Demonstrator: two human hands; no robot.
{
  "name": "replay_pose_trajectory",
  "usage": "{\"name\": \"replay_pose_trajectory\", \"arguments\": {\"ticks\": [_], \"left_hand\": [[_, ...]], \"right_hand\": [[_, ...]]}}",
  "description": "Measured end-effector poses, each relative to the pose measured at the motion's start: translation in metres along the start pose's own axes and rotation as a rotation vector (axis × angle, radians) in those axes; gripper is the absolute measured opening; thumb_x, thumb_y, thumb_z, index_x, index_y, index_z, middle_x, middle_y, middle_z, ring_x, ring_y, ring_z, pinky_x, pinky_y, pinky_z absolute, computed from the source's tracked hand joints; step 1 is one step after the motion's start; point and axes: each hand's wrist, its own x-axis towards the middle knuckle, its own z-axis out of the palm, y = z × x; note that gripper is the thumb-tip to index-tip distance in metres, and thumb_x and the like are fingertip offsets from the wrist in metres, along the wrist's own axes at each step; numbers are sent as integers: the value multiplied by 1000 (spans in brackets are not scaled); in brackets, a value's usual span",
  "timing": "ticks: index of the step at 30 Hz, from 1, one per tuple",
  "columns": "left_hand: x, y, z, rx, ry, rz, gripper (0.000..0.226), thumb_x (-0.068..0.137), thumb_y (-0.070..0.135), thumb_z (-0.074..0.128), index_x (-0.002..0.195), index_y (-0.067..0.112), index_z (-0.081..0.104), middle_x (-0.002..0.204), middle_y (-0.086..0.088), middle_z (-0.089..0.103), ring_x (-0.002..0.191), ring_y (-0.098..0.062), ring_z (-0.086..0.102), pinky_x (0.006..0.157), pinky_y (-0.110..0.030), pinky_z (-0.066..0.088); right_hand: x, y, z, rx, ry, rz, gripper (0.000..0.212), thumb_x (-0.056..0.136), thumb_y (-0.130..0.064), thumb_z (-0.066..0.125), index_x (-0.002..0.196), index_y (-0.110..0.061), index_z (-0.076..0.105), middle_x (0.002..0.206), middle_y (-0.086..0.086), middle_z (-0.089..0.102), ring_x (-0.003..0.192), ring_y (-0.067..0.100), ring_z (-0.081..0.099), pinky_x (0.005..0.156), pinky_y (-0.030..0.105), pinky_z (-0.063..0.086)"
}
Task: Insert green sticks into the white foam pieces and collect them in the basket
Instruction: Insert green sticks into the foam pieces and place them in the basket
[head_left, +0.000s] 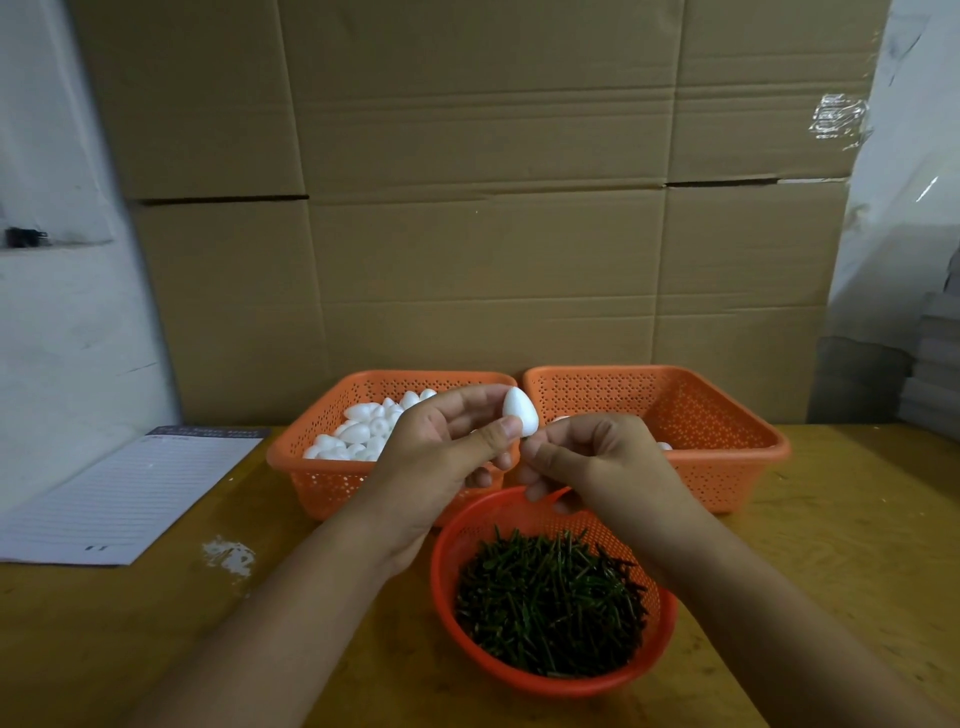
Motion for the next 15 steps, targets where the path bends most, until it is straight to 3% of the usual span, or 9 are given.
{"name": "replay_pose_trajectory", "arguments": {"ticks": [6, 10, 15], "left_hand": [[-1, -1, 3, 7, 58, 8, 40, 72, 33, 78, 110, 23, 70, 105, 1, 75, 73, -8, 63, 62, -22, 50], [0, -1, 4, 40, 77, 12, 38, 76, 30, 79, 111, 20, 70, 99, 2, 75, 72, -8, 63, 62, -22, 50], [0, -1, 1, 29, 30, 6, 29, 87, 18, 73, 116, 17, 69, 94, -2, 74, 73, -11, 60, 61, -21, 49]], "right_hand": [[2, 1, 1, -22, 52, -21, 14, 91, -14, 70, 79, -9, 74, 66, 4, 72, 57, 8, 65, 51, 19, 50], [2, 1, 1, -50, 40, -41, 19, 90, -16, 70, 73, -14, 75, 66, 5, 72, 57, 8, 65, 53, 19, 51], [1, 2, 0, -7, 8, -18, 14, 92, -15, 69, 80, -10, 75, 73, 7, 75, 64, 13, 69, 54, 20, 51]]}}
